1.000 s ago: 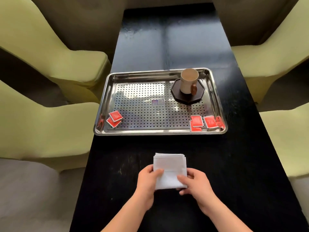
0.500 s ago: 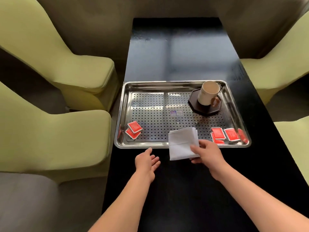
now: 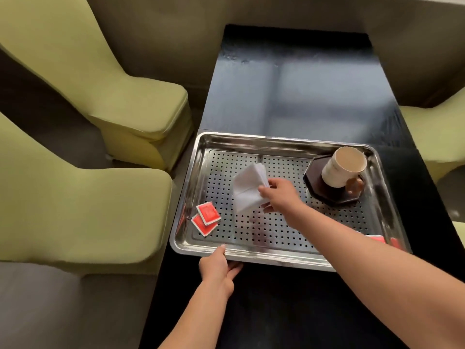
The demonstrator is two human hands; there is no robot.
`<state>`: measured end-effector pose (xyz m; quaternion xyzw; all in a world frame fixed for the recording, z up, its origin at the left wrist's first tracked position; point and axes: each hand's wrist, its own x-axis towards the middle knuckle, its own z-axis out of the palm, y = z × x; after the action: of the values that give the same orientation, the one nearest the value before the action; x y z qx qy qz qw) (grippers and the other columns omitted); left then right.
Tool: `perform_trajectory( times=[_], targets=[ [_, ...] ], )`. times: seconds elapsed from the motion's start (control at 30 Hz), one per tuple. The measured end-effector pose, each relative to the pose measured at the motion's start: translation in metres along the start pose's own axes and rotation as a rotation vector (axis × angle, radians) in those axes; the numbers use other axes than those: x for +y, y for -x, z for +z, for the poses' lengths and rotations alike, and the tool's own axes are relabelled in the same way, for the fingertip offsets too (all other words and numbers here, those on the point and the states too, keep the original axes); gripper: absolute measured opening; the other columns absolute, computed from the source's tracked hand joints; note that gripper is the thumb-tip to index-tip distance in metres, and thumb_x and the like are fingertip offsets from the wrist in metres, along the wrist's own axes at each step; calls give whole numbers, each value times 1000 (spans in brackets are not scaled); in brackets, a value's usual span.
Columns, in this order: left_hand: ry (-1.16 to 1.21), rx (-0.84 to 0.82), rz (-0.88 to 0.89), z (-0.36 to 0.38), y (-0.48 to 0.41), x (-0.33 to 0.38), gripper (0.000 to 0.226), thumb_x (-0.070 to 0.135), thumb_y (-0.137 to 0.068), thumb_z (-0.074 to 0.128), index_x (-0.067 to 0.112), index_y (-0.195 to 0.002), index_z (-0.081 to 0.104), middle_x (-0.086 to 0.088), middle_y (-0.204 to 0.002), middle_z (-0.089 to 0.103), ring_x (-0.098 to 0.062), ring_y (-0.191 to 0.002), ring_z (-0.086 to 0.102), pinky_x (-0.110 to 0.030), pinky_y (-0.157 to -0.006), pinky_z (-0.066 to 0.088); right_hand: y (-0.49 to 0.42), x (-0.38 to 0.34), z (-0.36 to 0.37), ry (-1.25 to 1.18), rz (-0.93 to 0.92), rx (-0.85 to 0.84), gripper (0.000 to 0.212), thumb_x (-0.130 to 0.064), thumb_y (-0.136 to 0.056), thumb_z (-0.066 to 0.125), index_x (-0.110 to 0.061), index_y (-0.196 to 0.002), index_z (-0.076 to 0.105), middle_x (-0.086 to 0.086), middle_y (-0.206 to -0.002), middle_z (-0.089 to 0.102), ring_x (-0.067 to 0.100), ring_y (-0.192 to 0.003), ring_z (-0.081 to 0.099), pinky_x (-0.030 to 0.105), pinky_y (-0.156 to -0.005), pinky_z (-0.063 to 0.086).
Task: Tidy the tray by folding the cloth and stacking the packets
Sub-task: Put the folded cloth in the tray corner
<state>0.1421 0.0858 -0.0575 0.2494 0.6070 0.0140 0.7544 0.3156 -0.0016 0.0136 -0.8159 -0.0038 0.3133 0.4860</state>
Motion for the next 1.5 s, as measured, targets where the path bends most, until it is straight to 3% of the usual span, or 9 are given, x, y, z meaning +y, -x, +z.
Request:
perform_trajectory(
  times=[0.13, 0.27, 0.43, 0.63, 0.77, 1.0, 1.13, 1.3, 1.5],
  targets=[
    [-20, 26, 44, -1, -1, -3, 21, 4, -96, 56, -3, -117, 55, -26, -111, 66, -39, -95, 69, -49, -67, 62, -43, -24, 14, 18, -22, 25, 26, -16, -102, 52, -7, -124, 60, 11, -104, 66, 25, -80, 65, 39, -71, 62],
    [-32, 47, 81, -2, -3, -5, 20, 4, -97, 54, -3, -116, 53, -26, -113, 65, -37, -94, 69, -45, -60, 63, -74, -39, 23, 13, -41, 36, 28, -19, -102, 49, -8, -126, 60, 12, -108, 66, 28, -85, 66, 44, -74, 63],
    [-21, 43, 100, -1, -2, -6, 19, 2, -96, 52, -2, -115, 55, -25, -112, 67, -35, -89, 70, -44, -59, 62, -90, -32, 22, 191, 39, 152, 63, -40, -98, 54, -14, -151, 33, 9, -147, 48, 33, -117, 60, 53, -97, 53],
    [-17, 24, 119, -2, -3, -7, 22, 1, -96, 52, -2, -118, 54, -23, -117, 65, -36, -95, 68, -46, -62, 62, -35, 28, -6, 234, 21, 110, 41, -27, -97, 59, -15, -136, 55, 2, -130, 63, 19, -113, 61, 46, -101, 51],
    [-3, 6, 137, -2, -1, -5, 22, 1, -97, 52, -1, -119, 53, -19, -118, 63, -32, -95, 67, -41, -57, 62, 34, 73, -34, 385, -58, 94, 28, -24, -95, 63, -18, -122, 67, -5, -113, 71, 11, -104, 64, 36, -96, 52],
    [-23, -2, 121, -4, -4, -5, 28, 2, -98, 53, -6, -125, 50, -23, -126, 59, -34, -94, 66, -41, -56, 62, 118, 135, -66, 730, -168, 172, 35, -35, -93, 66, -22, -125, 66, -8, -118, 68, 13, -114, 58, 29, -99, 46],
    [-30, 1, 132, -3, -6, -5, 28, 1, -98, 53, -8, -123, 50, -25, -126, 58, -35, -92, 65, -44, -61, 59, 125, 150, -72, 857, -224, 126, 22, -39, -92, 65, -25, -110, 69, -13, -105, 63, 11, -101, 56, 26, -91, 47],
    [-20, -4, 135, -2, -4, -5, 20, 0, -97, 53, -5, -117, 52, -25, -126, 57, -34, -89, 65, -49, -72, 57, 125, 154, -70, 879, -262, 170, 14, -17, -91, 67, -20, -103, 74, -10, -101, 65, 14, -96, 57, 27, -85, 49],
    [-12, 10, 127, -7, 0, -12, 26, -3, -95, 53, -4, -121, 49, -28, -129, 56, -41, -100, 64, -49, -71, 58, 131, 159, -71, 837, -272, 212, 16, -16, -93, 65, -19, -105, 76, -9, -102, 66, 14, -97, 58, 28, -83, 50]
  ],
)
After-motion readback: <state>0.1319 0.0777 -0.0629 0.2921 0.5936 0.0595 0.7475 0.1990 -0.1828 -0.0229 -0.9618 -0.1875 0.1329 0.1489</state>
